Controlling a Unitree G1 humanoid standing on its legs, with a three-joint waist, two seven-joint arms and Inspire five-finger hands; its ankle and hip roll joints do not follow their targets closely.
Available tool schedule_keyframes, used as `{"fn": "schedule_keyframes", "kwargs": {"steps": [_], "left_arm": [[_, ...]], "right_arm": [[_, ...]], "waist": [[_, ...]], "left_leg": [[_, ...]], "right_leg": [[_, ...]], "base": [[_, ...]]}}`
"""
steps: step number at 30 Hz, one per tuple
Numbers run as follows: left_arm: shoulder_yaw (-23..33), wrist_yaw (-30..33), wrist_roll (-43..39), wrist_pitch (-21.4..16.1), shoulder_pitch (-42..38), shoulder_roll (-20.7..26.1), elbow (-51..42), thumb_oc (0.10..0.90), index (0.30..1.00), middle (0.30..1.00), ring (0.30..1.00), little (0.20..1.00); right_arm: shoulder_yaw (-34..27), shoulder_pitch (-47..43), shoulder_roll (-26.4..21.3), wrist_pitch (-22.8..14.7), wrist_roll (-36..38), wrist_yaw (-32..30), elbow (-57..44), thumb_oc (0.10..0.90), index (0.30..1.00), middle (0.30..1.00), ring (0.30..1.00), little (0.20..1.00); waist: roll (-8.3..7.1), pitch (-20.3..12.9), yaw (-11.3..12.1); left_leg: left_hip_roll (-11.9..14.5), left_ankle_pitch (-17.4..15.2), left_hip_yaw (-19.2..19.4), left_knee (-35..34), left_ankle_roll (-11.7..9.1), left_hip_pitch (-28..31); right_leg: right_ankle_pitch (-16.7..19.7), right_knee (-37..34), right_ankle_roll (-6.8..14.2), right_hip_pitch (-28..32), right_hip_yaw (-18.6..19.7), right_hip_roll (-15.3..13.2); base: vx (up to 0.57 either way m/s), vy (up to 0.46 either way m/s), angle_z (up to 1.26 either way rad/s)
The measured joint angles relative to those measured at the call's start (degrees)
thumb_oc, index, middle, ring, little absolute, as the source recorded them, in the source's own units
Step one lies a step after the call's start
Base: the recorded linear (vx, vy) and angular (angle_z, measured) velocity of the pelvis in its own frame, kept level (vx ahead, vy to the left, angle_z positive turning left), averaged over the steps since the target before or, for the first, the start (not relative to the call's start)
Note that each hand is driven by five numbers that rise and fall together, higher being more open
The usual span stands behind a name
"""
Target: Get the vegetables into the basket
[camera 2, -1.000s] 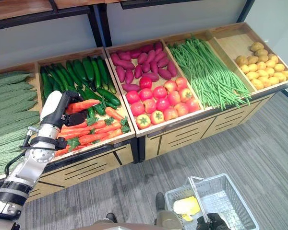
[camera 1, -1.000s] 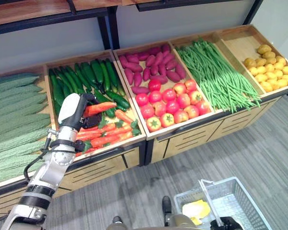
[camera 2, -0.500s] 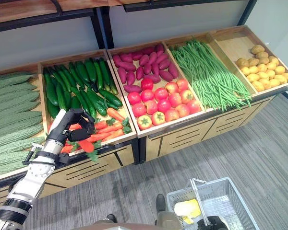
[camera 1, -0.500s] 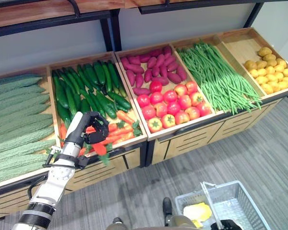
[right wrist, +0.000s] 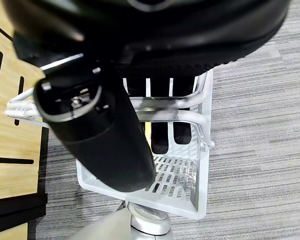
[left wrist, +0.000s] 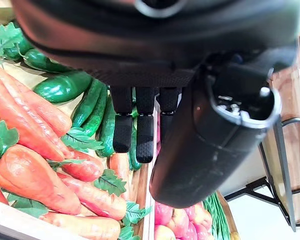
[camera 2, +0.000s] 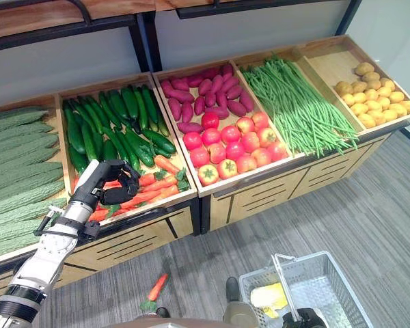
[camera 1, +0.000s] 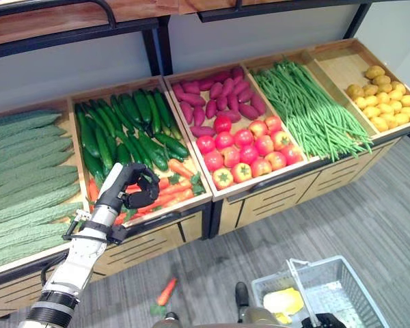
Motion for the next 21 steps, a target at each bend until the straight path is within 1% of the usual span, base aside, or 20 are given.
{"fn": "schedule_keyframes", "kwargs": {"steps": [5, 7, 10, 15, 16, 18, 19, 20, 21], "left_arm": [[0.00, 0.00, -0.60, -0.02, 0.05, 0.18, 0.02, 0.400, 0.300, 0.300, 0.300, 0.300], [0.00, -0.04, -0.52, -0.01, 0.06, 1.70, 0.02, 0.400, 0.300, 0.300, 0.300, 0.300], [0.08, -0.05, 0.71, -0.02, 0.03, 4.58, -0.21, 0.400, 0.300, 0.300, 0.300, 0.300], [0.29, 0.01, 0.69, -0.02, 0.04, 4.64, -0.24, 0.400, 0.300, 0.300, 0.300, 0.300], [0.44, 0.06, 0.56, -0.02, 0.03, 4.10, -0.25, 0.400, 0.300, 0.300, 0.300, 0.300], [1.27, 0.28, -0.14, -0.06, 0.04, 1.29, -0.26, 0.400, 0.300, 0.300, 0.300, 0.300], [1.24, 0.21, -0.89, -0.06, 0.05, 0.96, -0.26, 0.400, 0.300, 0.300, 0.300, 0.300], [2.34, -0.04, -9.29, -0.11, 0.02, -4.24, -0.19, 0.400, 0.300, 0.300, 0.300, 0.300], [3.27, 0.07, -14.36, -0.39, 0.02, -7.91, -0.20, 0.400, 0.300, 0.300, 0.300, 0.300]], "right_arm": [[0.00, 0.32, 1.06, 0.12, 0.01, 0.18, -0.04, 0.400, 0.300, 0.300, 0.300, 0.300], [0.02, 0.55, 1.98, 0.12, 0.01, 0.54, 0.08, 0.400, 0.300, 0.300, 0.300, 0.300], [0.04, 0.98, 2.11, 0.14, 0.00, 1.05, 0.08, 0.400, 0.300, 0.300, 0.300, 0.300], [0.05, 0.97, 2.04, 0.30, 0.00, 1.06, 0.29, 0.400, 0.300, 0.300, 0.300, 0.300], [0.04, 1.03, 1.98, 0.30, 0.00, 1.04, 0.32, 0.400, 0.300, 0.300, 0.300, 0.300], [0.03, 1.22, 1.89, 0.33, 0.00, 1.02, 0.46, 0.400, 0.300, 0.300, 0.300, 0.300], [0.03, 1.21, 1.90, 0.34, 0.00, 1.03, 0.42, 0.400, 0.300, 0.300, 0.300, 0.300], [0.03, 1.43, 1.82, 0.33, 0.01, 0.79, 0.37, 0.400, 0.300, 0.300, 0.300, 0.300], [0.03, 1.61, 1.78, 0.33, 0.00, 0.66, 0.45, 0.400, 0.300, 0.300, 0.300, 0.300]], "waist": [[-1.78, -0.34, 0.00], [-2.59, -0.79, 0.17], [-2.69, -0.87, 0.14], [-2.36, -0.69, 0.26], [-2.21, -0.63, 0.28], [-1.87, -0.59, 0.38], [-1.78, -0.54, 0.36], [-1.46, -0.61, 0.13], [-1.30, -0.69, 0.17]], "left_leg": [[-1.53, -0.59, 1.00, 0.01, 1.00, -0.13], [-1.72, -0.64, 1.42, 0.02, 1.07, 0.01], [-1.62, -0.71, 1.52, 0.01, 1.05, 0.12], [-1.27, -0.61, 1.49, 0.03, 0.93, 0.31], [-1.21, -0.61, 1.47, 0.03, 0.93, 0.42], [-1.23, -0.60, 1.32, 0.02, 0.91, 0.53], [-1.20, -0.58, 1.25, 0.02, 0.88, 0.54], [-1.11, -0.56, 1.01, 0.03, 0.85, 0.54], [-1.12, -0.56, 0.88, 0.03, 0.85, 0.57]], "right_leg": [[0.51, 0.01, 0.73, -0.58, 0.96, -1.40], [0.50, 0.00, 0.75, -0.65, 1.21, -1.59], [0.43, -0.01, 0.84, -0.62, 1.21, -1.74], [0.38, -0.02, 0.85, -0.42, 1.06, -1.48], [0.31, -0.04, 0.80, -0.29, 1.01, -1.47], [-0.04, -0.04, 1.01, -0.08, 0.75, -1.54], [-0.05, -0.04, 1.02, -0.04, 0.67, -1.53], [-0.22, -0.11, 1.10, 0.09, 0.41, -1.51], [-0.43, -0.11, 1.18, 0.21, 0.22, -1.56]], "base": [[-0.01, 0.045, -0.07], [0.02, 0.012, -0.07], [0.01, -0.001, -0.01], [0.02, -0.039, 0.00], [0.01, -0.053, 0.03], [0.00, -0.046, 0.05], [-0.01, -0.072, 0.06], [-0.01, -0.063, 0.08], [-0.01, -0.046, 0.08]]}}
